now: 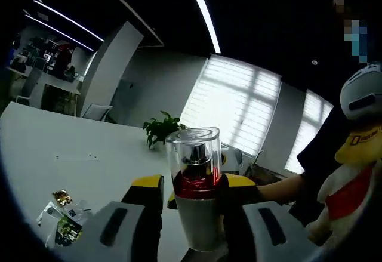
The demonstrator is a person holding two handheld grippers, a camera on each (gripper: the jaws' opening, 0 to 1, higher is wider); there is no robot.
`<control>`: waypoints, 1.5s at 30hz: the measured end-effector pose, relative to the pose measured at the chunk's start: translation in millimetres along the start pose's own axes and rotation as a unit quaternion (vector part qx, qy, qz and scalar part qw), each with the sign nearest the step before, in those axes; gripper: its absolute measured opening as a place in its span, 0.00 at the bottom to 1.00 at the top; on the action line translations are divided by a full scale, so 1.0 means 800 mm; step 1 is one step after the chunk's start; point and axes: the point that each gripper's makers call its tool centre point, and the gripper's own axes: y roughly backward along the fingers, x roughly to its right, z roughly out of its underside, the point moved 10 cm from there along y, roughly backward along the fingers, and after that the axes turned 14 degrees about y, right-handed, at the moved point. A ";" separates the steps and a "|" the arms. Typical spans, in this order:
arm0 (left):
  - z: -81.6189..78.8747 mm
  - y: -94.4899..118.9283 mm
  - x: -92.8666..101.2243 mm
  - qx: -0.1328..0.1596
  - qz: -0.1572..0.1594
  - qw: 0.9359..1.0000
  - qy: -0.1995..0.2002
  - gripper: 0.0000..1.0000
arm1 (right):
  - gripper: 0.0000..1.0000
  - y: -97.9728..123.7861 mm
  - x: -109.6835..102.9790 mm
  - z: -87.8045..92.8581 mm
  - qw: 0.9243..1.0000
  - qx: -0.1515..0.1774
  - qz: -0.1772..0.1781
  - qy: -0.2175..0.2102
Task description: Arrange the skincare products in the storage area until every visible bottle or jar stands upright without overlapping.
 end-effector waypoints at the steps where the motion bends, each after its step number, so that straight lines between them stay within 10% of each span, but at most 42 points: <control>1: -0.001 -0.002 0.004 0.000 -0.001 1.000 -0.005 0.25 | 0.28 0.000 0.001 0.000 1.000 0.001 0.000 -0.002; 19: -0.026 -0.014 0.036 0.006 -0.076 0.993 -0.094 0.24 | 0.33 -0.003 -0.016 -0.039 0.996 -0.014 0.040 0.072; 37: -0.068 -0.008 0.055 -0.080 0.077 0.983 -0.146 0.24 | 0.32 -0.026 -0.026 -0.072 0.993 -0.025 -0.088 0.070; 45: -0.067 -0.004 0.057 -0.085 0.078 0.982 -0.148 0.24 | 0.33 -0.035 -0.026 -0.070 0.992 -0.027 -0.098 0.070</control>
